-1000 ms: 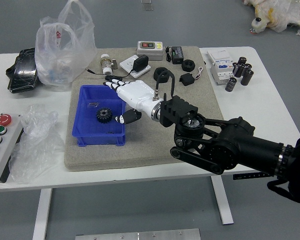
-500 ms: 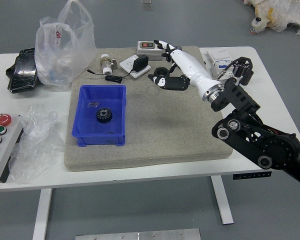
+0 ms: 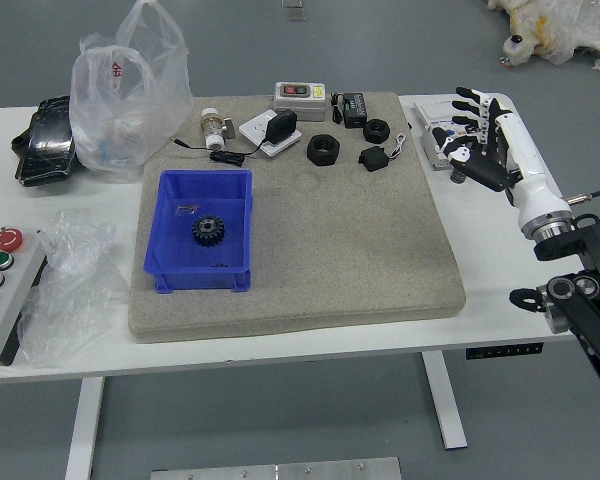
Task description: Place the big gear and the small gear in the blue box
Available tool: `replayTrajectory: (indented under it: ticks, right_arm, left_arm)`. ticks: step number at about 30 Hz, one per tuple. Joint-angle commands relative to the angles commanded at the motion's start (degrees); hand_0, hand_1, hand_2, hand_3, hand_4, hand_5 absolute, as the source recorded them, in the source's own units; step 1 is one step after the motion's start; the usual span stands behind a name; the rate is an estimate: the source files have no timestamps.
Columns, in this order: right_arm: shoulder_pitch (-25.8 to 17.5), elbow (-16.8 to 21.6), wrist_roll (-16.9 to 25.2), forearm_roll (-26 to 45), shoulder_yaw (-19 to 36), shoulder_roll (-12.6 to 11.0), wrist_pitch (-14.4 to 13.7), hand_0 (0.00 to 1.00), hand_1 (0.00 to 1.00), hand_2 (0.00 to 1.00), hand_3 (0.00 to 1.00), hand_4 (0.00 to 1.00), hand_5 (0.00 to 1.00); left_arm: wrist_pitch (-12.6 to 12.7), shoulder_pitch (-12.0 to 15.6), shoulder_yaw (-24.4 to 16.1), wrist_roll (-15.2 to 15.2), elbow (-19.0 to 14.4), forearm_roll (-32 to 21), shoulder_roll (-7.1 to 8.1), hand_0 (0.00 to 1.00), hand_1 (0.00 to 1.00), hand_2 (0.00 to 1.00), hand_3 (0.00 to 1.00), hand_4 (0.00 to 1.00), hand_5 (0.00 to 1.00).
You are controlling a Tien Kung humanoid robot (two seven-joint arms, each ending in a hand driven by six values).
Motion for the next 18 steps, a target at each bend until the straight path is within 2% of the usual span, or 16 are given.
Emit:
replayTrajectory:
  ticks: [5, 6, 8, 14, 17, 18]
  right_arm:
    - [-3.1, -1.5, 5.3, 8.9, 3.8, 1.0, 3.3, 0.614, 0.735, 0.783, 0.779, 0.736, 0.386]
    - [-3.3, -1.7, 5.8, 10.2, 4.1, 1.0, 3.6, 0.605, 0.714, 0.75, 0.713, 0.74, 0.417]
    - [-3.7, -2.3, 7.0, 13.5, 4.8, 1.3, 4.2, 0.605, 0.714, 0.75, 0.713, 0.74, 0.417]
    - [-4.1, -3.0, 8.6, 20.9, 5.8, 1.5, 5.4, 0.622, 0.691, 0.734, 0.697, 0.745, 0.422]
    - [-4.3, -2.9, 9.2, 24.6, 5.8, 1.4, 7.0, 0.622, 0.691, 0.734, 0.697, 0.745, 0.422]
    - [-4.4, -2.9, 9.3, 25.7, 5.7, 1.4, 7.5, 0.616, 0.68, 0.724, 0.696, 0.762, 0.456]
  left_arm:
    - [-0.2, -0.1, 0.0, -0.1, 0.1, 0.3, 0.46, 0.745, 0.715, 0.708, 0.834, 0.741, 0.456]
    - [-0.2, -0.1, 0.0, -0.1, 0.1, 0.3, 0.53, 0.745, 0.714, 0.708, 0.834, 0.741, 0.455]
    - [-0.3, -0.1, 0.0, -0.1, 0.1, 0.4, 0.76, 0.745, 0.714, 0.708, 0.834, 0.741, 0.455]
    - [-0.3, -0.2, 0.3, -0.4, 0.1, -0.2, 1.24, 0.745, 0.714, 0.708, 0.834, 0.74, 0.454]
    - [0.0, 0.1, 0.9, -0.7, 0.1, -1.3, 1.26, 0.745, 0.714, 0.708, 0.834, 0.74, 0.454]
    - [0.0, 0.3, 1.1, -0.7, 0.1, -1.5, 1.24, 0.745, 0.715, 0.708, 0.834, 0.741, 0.456]
